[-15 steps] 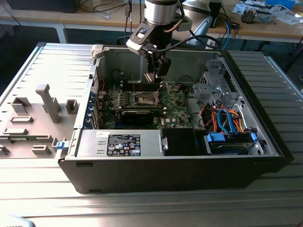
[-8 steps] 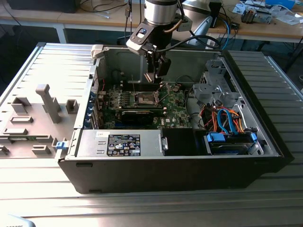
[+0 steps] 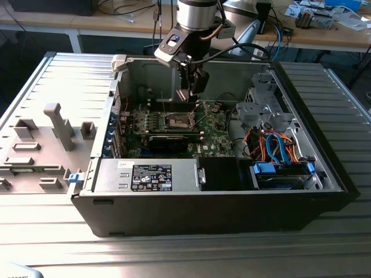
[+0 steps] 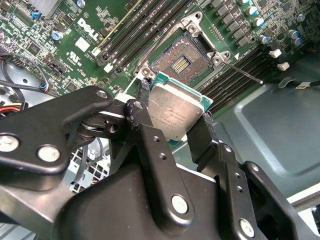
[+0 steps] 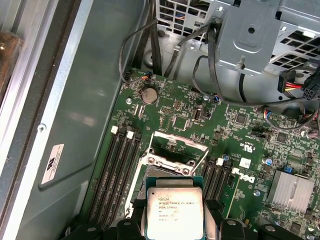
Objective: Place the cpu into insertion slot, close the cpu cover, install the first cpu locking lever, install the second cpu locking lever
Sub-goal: 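Place the cpu into insertion slot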
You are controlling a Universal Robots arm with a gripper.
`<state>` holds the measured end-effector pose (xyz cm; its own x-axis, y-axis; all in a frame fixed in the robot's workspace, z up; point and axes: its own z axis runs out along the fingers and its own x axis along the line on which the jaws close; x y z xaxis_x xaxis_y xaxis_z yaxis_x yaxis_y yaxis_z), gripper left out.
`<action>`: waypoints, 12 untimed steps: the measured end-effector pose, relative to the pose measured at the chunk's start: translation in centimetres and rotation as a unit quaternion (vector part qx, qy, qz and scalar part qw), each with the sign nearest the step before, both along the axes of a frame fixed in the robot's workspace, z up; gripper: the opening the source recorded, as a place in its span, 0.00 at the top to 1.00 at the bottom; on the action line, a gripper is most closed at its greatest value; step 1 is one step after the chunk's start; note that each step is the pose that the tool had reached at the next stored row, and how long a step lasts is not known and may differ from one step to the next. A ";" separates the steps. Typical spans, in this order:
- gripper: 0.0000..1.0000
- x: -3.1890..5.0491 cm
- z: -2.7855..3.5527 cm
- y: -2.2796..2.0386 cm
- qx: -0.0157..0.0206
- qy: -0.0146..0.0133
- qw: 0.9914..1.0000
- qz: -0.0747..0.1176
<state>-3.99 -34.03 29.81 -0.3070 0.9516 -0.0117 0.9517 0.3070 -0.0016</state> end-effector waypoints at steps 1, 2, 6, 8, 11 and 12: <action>0.46 0.00 0.00 0.00 0.000 0.000 1.000 0.000; 0.46 0.00 -0.01 0.00 0.000 0.000 1.000 -0.001; 0.46 0.00 -0.02 0.00 0.000 0.000 1.000 -0.002; 0.46 0.00 -0.06 0.00 0.000 0.000 1.000 -0.005; 0.46 0.00 -0.18 0.00 -0.001 0.000 1.000 -0.017; 0.46 0.00 -0.18 0.00 -0.001 0.000 1.000 -0.017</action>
<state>-3.99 -34.02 29.63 -0.2745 0.9615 -0.0131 0.9616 0.2745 -0.0020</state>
